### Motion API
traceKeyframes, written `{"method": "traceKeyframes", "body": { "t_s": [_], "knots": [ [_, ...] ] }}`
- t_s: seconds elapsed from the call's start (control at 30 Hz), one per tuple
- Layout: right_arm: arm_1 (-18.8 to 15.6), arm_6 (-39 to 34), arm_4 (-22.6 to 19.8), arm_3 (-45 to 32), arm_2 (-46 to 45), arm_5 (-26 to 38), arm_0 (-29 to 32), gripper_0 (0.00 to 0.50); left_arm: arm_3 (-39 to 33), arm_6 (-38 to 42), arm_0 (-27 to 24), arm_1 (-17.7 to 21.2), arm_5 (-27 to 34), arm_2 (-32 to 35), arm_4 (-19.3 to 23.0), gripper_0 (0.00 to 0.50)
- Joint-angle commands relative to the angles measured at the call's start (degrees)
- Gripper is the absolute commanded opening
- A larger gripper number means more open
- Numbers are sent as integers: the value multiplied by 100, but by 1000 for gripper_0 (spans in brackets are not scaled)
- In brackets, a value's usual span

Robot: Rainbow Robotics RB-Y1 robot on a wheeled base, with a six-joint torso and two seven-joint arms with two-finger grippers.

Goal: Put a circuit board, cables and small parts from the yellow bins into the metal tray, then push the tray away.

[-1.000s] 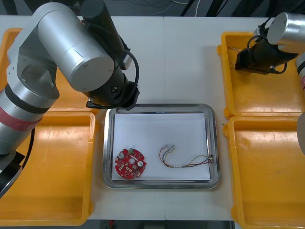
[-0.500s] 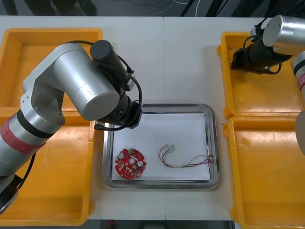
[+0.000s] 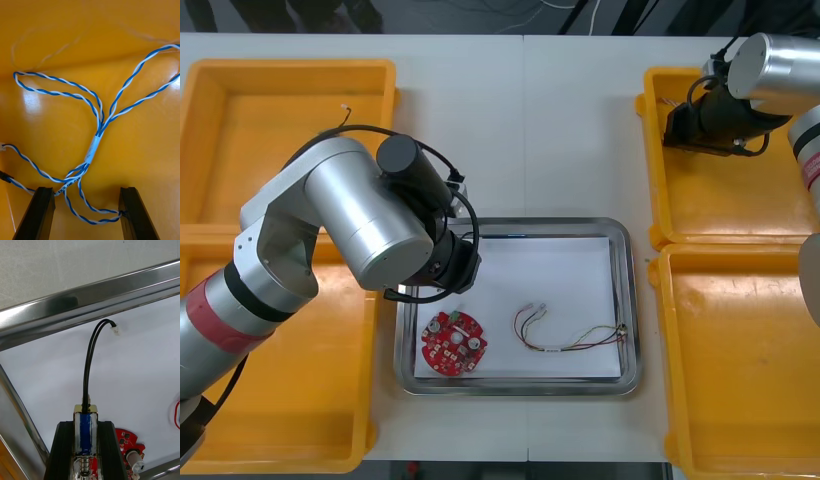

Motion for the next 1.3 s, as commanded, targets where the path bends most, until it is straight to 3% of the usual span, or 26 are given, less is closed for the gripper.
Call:
{"method": "traceKeyframes", "body": {
  "t_s": [0.03,0.23,0.27,0.33,0.37,0.4,0.43,0.53,0.63,0.93,1.3],
  "knots": [
    [109,-98,-7,11,233,-64,-51,500,12,213,129,206,-226,-195,-174,0],
    [109,-45,-16,11,233,-73,2,500,170,222,138,206,-331,-204,-191,11],
    [109,-36,-16,11,241,-73,11,500,170,222,138,206,-331,-204,-191,53],
    [109,-10,-16,11,241,-99,46,484,170,240,138,206,-340,-195,-218,329],
    [109,-1,-16,-6,241,-125,55,410,170,249,138,206,-340,-195,-235,426],
    [109,8,-16,-6,241,-125,63,373,170,249,138,198,-340,-204,-244,469],
    [109,25,-16,-6,250,-143,63,295,170,257,138,198,-358,-195,-253,500],
    [109,34,-51,-15,250,-169,63,67,170,266,138,198,-375,-204,-271,500],
    [109,43,-77,-33,250,-169,63,4,135,284,138,198,-366,-204,-262,500],
    [56,25,-60,-112,250,-125,63,0,-138,328,59,268,-155,-45,-183,500],
    [-401,-54,-112,-877,198,1255,72,0,-182,328,-732,250,1260,1001,854,500]
  ]
}}
